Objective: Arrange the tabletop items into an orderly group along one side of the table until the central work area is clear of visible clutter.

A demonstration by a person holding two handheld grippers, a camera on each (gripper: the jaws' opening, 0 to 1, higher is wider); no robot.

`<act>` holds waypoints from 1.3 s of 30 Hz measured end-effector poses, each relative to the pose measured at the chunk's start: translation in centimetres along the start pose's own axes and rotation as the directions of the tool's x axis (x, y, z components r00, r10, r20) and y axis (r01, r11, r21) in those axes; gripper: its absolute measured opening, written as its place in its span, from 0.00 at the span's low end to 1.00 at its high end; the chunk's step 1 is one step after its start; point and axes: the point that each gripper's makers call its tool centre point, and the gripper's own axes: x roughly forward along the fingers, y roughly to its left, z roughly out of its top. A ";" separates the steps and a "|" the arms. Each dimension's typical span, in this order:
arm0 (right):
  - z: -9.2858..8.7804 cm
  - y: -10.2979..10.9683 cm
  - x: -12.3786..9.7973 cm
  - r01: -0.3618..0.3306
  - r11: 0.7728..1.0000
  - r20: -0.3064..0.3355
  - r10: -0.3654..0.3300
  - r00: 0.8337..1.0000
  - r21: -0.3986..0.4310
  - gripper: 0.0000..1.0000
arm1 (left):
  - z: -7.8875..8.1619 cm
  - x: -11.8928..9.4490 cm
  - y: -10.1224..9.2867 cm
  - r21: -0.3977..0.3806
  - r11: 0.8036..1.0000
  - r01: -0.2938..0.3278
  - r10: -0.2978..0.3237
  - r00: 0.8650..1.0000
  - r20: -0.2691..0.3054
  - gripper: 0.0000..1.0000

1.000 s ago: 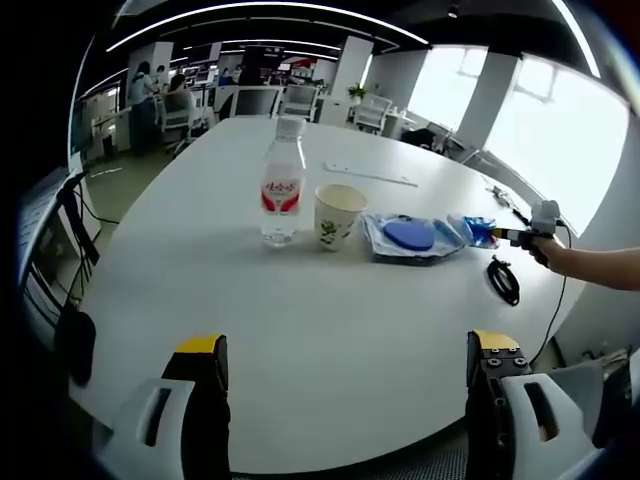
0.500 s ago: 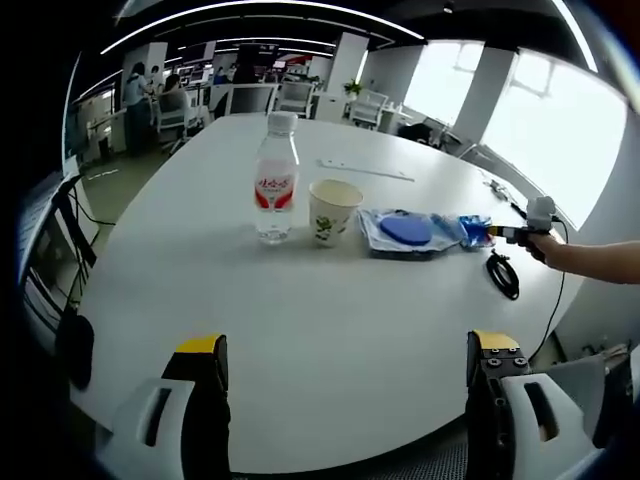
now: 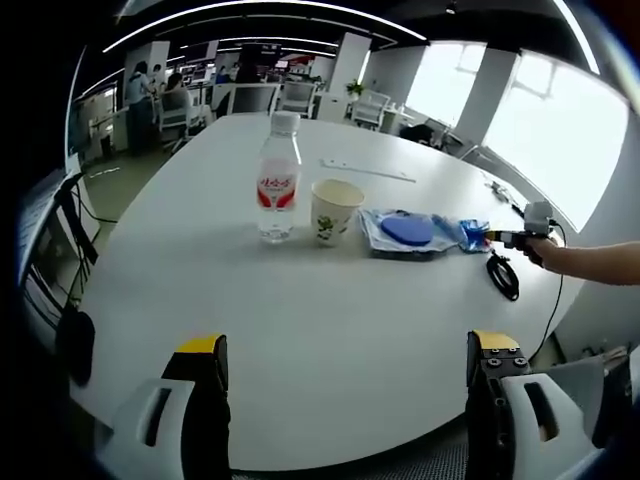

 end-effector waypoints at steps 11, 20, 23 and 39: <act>0.5 -0.3 -0.4 0.015 1.000 0.037 -0.016 0.999 0.022 0.36 | -0.4 -0.2 0.0 -0.010 1.000 0.001 -0.001 1.000 -0.008 0.99; 0.9 0.3 -1.4 -0.024 0.999 0.079 0.021 0.997 0.032 0.65 | 0.5 -0.1 -0.2 0.020 1.000 0.000 0.000 1.000 0.012 0.99; 1.3 0.8 -2.1 -0.035 0.999 0.099 0.035 0.994 0.000 0.75 | 0.9 -0.1 -0.1 0.018 1.000 0.003 -0.003 1.000 0.019 0.99; 2.5 3.6 -7.3 -0.108 0.994 0.184 0.105 0.977 0.009 1.00 | 1.2 0.0 -0.5 0.025 1.000 0.016 -0.017 0.999 0.034 0.99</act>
